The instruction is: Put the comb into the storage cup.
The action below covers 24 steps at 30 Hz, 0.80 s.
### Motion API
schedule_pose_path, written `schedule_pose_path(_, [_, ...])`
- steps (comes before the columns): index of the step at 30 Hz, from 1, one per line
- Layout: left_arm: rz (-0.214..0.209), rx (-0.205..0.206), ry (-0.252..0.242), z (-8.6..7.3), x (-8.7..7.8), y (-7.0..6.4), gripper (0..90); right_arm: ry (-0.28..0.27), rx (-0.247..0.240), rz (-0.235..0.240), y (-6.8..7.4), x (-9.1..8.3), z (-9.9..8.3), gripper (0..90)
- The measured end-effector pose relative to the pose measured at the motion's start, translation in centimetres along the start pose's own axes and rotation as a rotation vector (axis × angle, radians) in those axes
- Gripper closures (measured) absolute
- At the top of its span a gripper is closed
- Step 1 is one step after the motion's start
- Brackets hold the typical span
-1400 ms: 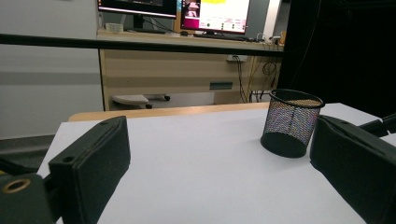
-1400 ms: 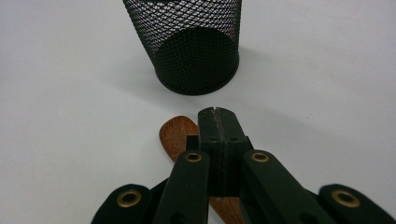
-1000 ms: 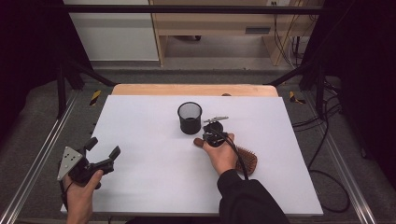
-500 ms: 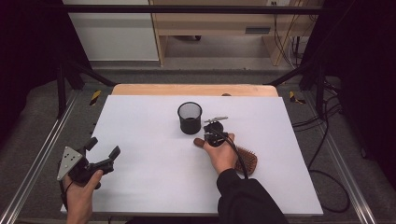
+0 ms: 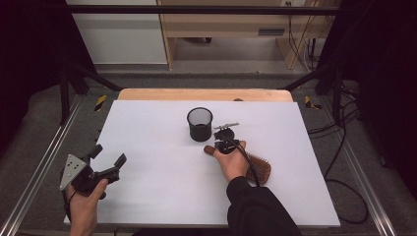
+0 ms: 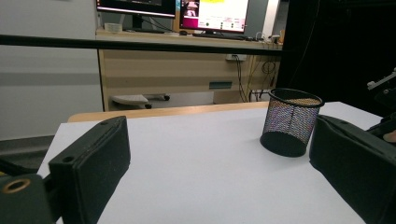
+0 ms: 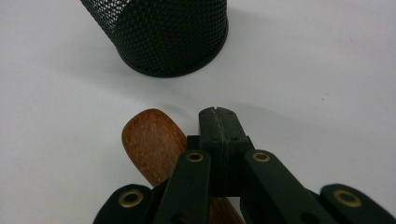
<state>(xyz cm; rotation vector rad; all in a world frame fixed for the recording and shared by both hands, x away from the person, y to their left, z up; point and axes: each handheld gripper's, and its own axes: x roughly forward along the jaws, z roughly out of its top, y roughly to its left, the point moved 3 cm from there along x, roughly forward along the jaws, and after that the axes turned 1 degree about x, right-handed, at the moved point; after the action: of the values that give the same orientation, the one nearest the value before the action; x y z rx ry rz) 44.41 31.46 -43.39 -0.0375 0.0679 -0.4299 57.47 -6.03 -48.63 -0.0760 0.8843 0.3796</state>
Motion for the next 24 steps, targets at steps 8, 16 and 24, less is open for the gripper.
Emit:
schedule_pose_path(8, [0.005,-0.002,0.005,-0.1,0.1,0.1,5.9,0.022,-0.056,0.028,1.0,-0.9,-0.5,90.0])
schedule_pose_path(16, [0.002,0.001,0.011,-0.1,0.1,0.0,6.0,0.074,-0.116,0.059,1.9,-1.4,-1.4,90.0])
schedule_pose_path(24, [0.007,-0.001,0.014,-0.1,0.1,0.0,6.1,0.081,-0.132,0.089,1.9,-2.5,-3.1,90.0])
